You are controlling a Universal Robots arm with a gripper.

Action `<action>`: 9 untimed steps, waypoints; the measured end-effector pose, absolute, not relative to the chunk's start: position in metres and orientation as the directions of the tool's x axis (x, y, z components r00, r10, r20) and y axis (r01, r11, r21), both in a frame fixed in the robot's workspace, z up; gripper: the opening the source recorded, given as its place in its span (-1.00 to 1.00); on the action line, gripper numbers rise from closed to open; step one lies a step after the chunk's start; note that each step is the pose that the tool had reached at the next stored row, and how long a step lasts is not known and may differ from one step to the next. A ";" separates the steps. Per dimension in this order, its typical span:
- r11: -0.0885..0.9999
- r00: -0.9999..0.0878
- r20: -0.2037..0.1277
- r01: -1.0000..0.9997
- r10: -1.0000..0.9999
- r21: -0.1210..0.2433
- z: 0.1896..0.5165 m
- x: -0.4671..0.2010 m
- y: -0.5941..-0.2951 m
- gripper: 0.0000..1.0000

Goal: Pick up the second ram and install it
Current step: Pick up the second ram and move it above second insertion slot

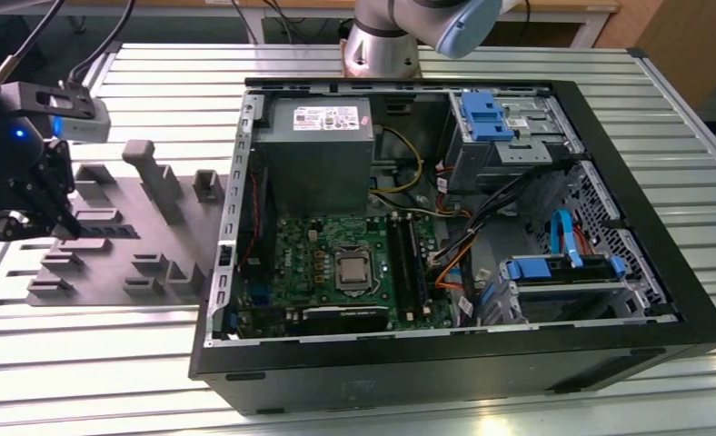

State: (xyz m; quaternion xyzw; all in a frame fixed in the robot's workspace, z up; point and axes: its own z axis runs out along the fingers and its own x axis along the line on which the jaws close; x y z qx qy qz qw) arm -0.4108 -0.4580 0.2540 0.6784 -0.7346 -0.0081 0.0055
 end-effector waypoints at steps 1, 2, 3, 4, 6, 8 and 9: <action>0.079 -0.079 -0.003 -0.997 -0.997 0.019 0.254 -0.411 -0.458 -0.72; 0.079 -0.079 -0.003 -0.997 -0.997 0.019 0.255 -0.411 -0.458 -0.72; 0.079 -0.079 -0.003 -0.997 -0.997 0.019 0.255 -0.411 -0.458 -0.72; 0.079 -0.079 -0.003 -0.997 -0.997 0.019 0.256 -0.411 -0.458 -0.72; 0.079 -0.079 -0.003 -0.997 -0.997 0.019 0.256 -0.411 -0.458 -0.72; 0.079 -0.079 -0.003 -0.997 -0.997 0.019 0.257 -0.411 -0.458 -0.72; 0.079 -0.079 -0.003 -0.997 -0.997 0.019 0.257 -0.411 -0.458 -0.72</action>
